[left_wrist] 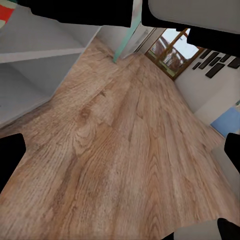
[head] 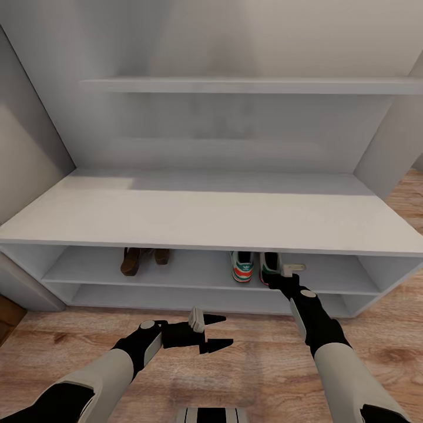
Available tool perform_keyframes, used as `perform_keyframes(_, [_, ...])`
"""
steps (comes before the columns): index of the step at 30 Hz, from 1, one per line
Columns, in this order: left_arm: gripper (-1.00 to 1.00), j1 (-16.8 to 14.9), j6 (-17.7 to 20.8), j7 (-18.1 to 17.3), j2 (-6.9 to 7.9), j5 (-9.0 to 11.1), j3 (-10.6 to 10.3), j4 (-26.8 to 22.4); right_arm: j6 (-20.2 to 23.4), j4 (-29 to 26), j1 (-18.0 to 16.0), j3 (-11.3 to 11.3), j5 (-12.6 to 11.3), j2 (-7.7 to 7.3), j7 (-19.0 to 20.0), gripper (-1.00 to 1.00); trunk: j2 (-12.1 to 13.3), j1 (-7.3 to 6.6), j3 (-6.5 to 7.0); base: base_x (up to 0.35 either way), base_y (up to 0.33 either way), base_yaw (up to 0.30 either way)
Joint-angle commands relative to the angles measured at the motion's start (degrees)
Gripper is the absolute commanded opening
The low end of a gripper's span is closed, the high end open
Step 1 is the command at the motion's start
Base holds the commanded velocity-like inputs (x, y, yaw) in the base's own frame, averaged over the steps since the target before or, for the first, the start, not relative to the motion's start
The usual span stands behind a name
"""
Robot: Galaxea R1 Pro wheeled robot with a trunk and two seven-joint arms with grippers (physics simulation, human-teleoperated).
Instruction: Pick up the two gym shoes and the two sandals from the corridor floor and place them onto the hallstand (shoe rack) in the corridor, making sure they are on the rack and not on the floor. Arrange them so the two gym shoes are next to each other and the two sandals are next to each other.
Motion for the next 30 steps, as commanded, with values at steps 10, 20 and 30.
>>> perform_keyframes(10, [1.00, -0.06, -0.29, -0.04, 0.03, 0.57, -0.48, 0.05, 0.27, -0.13, -0.01, -0.45, 0.60, 0.08, 0.56, 1.00, -0.02, -0.01, -0.04, -0.046, 0.000, 0.000])
perform_keyframes(20, [1.00, -0.06, -0.29, -0.04, 0.03, 0.57, -0.43, 0.05, 0.27, -0.13, -0.02, -0.46, 0.52, 0.12, 0.63, 1.00, -0.02, -0.01, -0.04, -0.329, 0.000, 0.000])
perform_keyframes(30, [1.00, -0.05, -0.29, -0.04, 0.03, 0.57, -0.43, 0.05, 0.27, 0.45, 0.04, -0.46, 0.51, 0.15, 0.72, 1.00, -0.02, -0.01, -0.04, -0.339, 0.000, 0.000])
